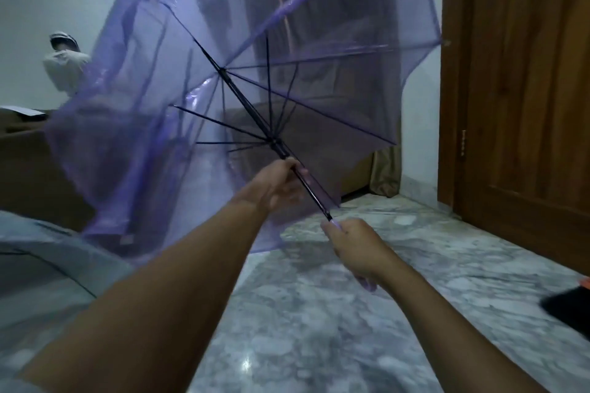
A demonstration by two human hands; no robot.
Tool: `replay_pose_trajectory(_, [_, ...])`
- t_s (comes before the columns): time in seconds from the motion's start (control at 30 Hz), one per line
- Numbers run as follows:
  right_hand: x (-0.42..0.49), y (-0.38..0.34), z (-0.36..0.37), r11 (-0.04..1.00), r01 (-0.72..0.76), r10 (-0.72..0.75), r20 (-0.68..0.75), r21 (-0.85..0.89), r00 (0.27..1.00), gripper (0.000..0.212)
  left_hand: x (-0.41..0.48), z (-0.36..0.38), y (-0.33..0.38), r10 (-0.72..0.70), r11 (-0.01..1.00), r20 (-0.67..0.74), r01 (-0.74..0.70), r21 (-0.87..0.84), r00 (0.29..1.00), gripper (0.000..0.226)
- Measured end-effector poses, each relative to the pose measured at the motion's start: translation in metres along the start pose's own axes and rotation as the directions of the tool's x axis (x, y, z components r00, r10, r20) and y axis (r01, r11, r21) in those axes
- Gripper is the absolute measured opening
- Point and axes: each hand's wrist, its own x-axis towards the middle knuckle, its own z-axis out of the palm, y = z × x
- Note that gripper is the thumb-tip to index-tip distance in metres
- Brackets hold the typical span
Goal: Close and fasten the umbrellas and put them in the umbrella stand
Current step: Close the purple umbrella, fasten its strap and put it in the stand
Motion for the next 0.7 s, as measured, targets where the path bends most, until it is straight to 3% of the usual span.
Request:
replay_pose_trajectory(0.17, [0.014, -0.006, -0.002, 0.996, -0.082, 0.079, -0.075, -0.035, 0.994, 0.037, -0.029, 0.034, -0.04, -0.157, 0.986, 0.134, 0.147, 0.078, 0.979, 0.036])
replay_pose_trajectory(0.33, [0.015, 0.0, 0.001, 0.98, -0.138, 0.168, -0.217, 0.145, 0.962, 0.033, -0.036, 0.061, -0.063, -0.188, 0.981, 0.143, 0.193, -0.025, 0.972, 0.037])
replay_pose_trajectory(0.43, [0.011, 0.004, -0.007, 0.977, -0.125, 0.161, -0.211, 0.175, 0.964, 0.025, -0.041, 0.073, -0.069, -0.167, 0.982, 0.112, 0.175, -0.064, 0.98, 0.033])
replay_pose_trajectory(0.7, [0.006, 0.012, -0.011, 0.978, -0.154, 0.174, -0.138, 0.141, 0.975, 0.03, -0.049, 0.078, -0.083, -0.182, 0.97, 0.15, 0.203, -0.137, 0.972, 0.028])
